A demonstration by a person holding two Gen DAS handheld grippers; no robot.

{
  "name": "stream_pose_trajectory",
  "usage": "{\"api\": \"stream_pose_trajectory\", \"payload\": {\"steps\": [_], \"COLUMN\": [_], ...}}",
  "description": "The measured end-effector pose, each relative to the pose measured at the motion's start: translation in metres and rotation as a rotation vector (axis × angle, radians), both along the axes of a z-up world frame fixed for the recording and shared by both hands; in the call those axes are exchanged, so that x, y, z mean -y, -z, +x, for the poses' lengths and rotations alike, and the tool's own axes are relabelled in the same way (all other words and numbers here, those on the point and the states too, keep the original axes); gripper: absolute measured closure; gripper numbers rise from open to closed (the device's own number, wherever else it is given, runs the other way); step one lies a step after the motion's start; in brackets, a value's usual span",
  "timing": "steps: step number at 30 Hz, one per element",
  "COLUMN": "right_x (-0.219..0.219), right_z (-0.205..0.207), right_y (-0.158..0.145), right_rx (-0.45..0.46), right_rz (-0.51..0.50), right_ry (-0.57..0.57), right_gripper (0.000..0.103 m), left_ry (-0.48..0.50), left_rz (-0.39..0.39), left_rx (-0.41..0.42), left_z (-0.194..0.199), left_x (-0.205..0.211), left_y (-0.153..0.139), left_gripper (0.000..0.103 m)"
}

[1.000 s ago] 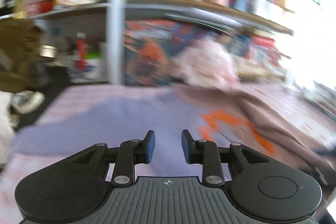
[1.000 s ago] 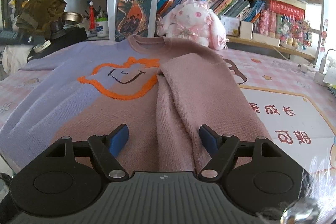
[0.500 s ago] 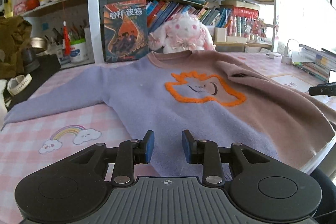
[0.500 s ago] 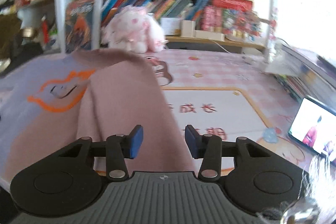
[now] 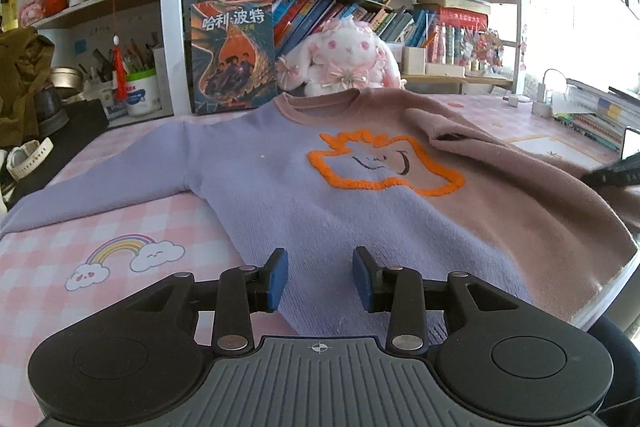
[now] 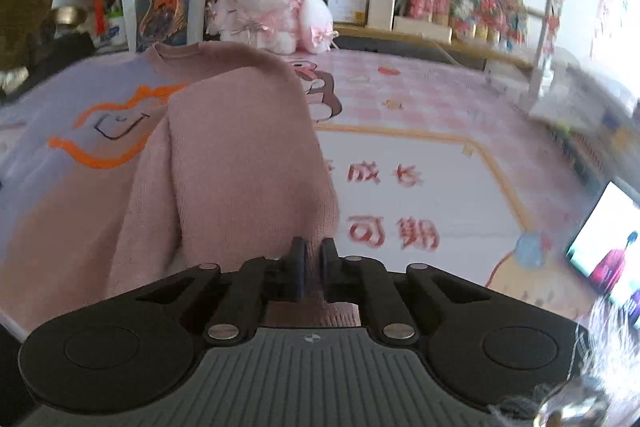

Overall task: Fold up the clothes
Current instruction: 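Grasp the folded pink sleeve with the right gripper and spread it outward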

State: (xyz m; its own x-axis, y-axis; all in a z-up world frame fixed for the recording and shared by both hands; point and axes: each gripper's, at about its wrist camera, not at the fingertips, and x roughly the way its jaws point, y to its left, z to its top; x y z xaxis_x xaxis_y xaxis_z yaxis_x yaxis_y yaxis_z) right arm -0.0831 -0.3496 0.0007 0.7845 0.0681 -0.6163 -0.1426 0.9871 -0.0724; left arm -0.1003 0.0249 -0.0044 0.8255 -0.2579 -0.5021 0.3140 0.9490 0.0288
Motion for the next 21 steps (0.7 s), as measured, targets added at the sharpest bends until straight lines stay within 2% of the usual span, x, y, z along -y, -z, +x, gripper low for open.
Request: {"api": "stream_pose_trajectory", "payload": {"steps": [7, 10, 13, 21], "right_x": [-0.012, -0.005, 0.009, 0.033], "right_z": [0.046, 0.085, 0.121, 0.185], "right_y": [-0.022, -0.022, -0.019, 0.009], "right_rx": [0.214, 0.232, 0.214, 0.150], "right_rz": [-0.521, -0.694, -0.793, -0.918], "right_ry": [0.075, 0.102, 0.126, 0.163], "right_gripper": [0.096, 0.096, 0.096, 0.096], "left_ry": [0.000, -0.003, -0.008, -0.016], "left_rz": [-0.003, 0.005, 0.007, 0.031], "left_rx": [-0.012, -0.016, -0.022, -0.035], "left_z": [0.002, 0.003, 0.004, 0.007], "left_x": [0.000, 0.002, 0.003, 0.008], "left_y": [0.000, 0.000, -0.001, -0.002], "left_gripper": [0.067, 0.067, 0.067, 0.066]}}
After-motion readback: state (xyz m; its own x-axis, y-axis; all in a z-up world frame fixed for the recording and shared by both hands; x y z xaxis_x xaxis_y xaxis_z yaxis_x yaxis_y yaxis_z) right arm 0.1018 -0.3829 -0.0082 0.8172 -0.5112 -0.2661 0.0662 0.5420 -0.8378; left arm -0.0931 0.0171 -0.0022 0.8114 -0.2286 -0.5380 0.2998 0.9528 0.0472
